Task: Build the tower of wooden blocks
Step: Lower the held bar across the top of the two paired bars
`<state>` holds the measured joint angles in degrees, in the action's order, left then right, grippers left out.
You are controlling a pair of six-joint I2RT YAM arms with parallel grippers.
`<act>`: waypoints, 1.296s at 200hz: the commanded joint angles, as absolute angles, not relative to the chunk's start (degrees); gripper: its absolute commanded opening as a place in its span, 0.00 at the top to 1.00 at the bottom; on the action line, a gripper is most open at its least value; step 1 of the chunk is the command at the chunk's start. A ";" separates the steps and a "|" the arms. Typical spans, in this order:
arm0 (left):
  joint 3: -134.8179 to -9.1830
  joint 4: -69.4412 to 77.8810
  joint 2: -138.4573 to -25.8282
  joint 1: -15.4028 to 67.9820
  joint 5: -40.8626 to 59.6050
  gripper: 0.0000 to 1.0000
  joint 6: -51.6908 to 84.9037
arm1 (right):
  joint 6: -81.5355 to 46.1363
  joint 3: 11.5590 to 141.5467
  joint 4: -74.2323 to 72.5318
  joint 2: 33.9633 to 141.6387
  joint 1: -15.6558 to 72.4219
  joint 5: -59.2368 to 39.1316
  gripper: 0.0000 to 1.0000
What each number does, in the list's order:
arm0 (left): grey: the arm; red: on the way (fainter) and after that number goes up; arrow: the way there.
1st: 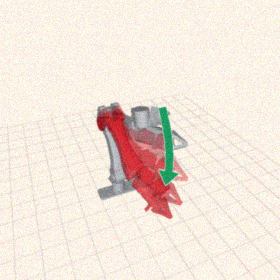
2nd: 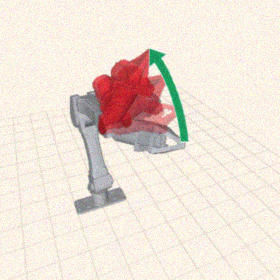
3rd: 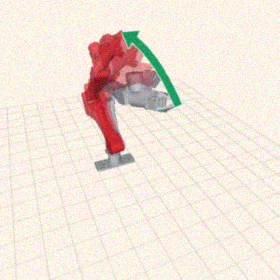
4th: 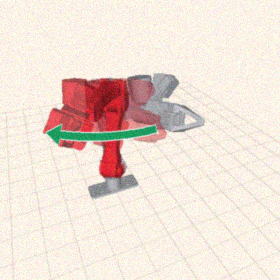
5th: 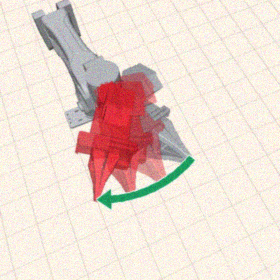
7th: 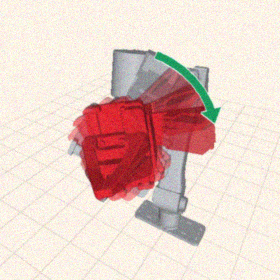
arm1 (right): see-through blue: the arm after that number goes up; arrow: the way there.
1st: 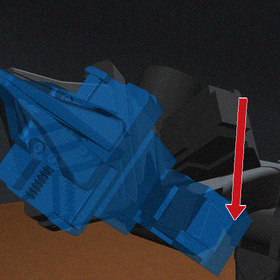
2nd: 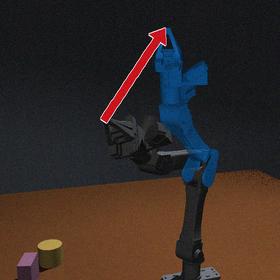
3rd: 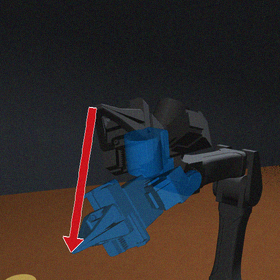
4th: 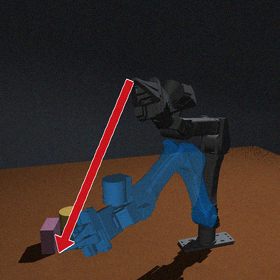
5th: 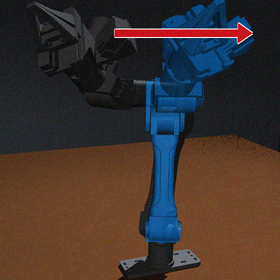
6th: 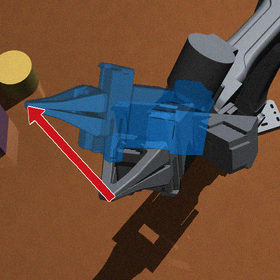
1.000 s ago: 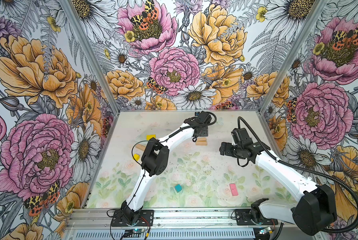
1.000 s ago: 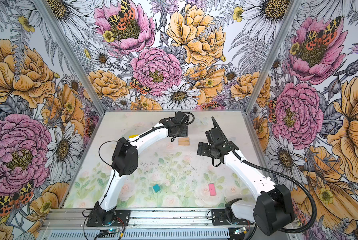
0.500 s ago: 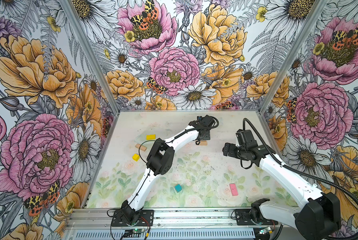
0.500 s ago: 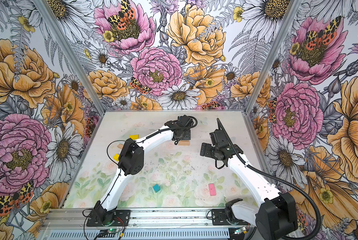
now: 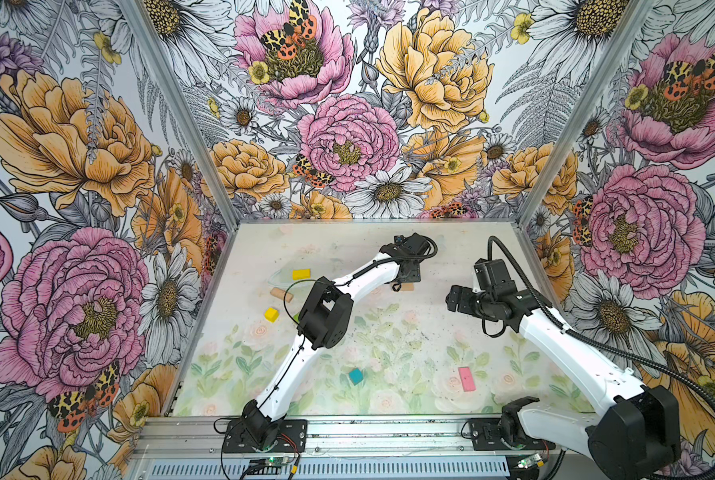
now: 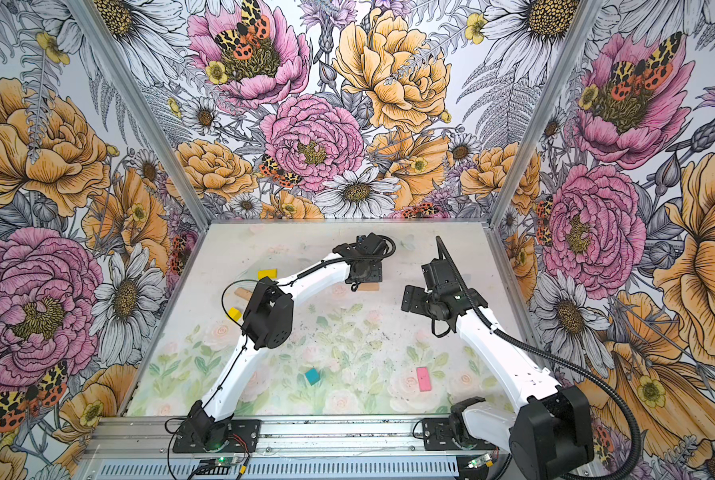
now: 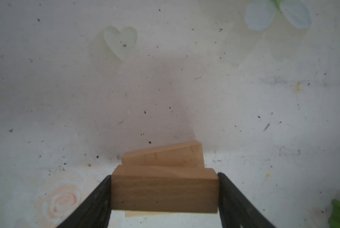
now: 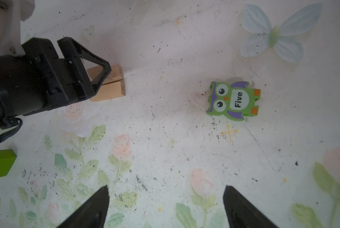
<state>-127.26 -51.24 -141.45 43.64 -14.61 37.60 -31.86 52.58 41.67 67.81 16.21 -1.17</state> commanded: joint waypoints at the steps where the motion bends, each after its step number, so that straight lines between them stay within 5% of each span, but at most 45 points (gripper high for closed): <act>1: -130.01 -52.07 -142.44 43.45 -16.32 0.37 38.50 | -30.93 51.86 41.22 66.43 15.58 -1.80 0.08; 259: -134.29 -53.99 -145.89 43.07 -17.34 0.32 38.34 | -29.62 50.89 41.22 65.12 12.61 -4.31 0.03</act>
<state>-132.55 -53.80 -145.16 43.64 -15.90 37.60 -30.35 51.46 41.67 66.37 13.04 -3.68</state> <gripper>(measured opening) 0.759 0.961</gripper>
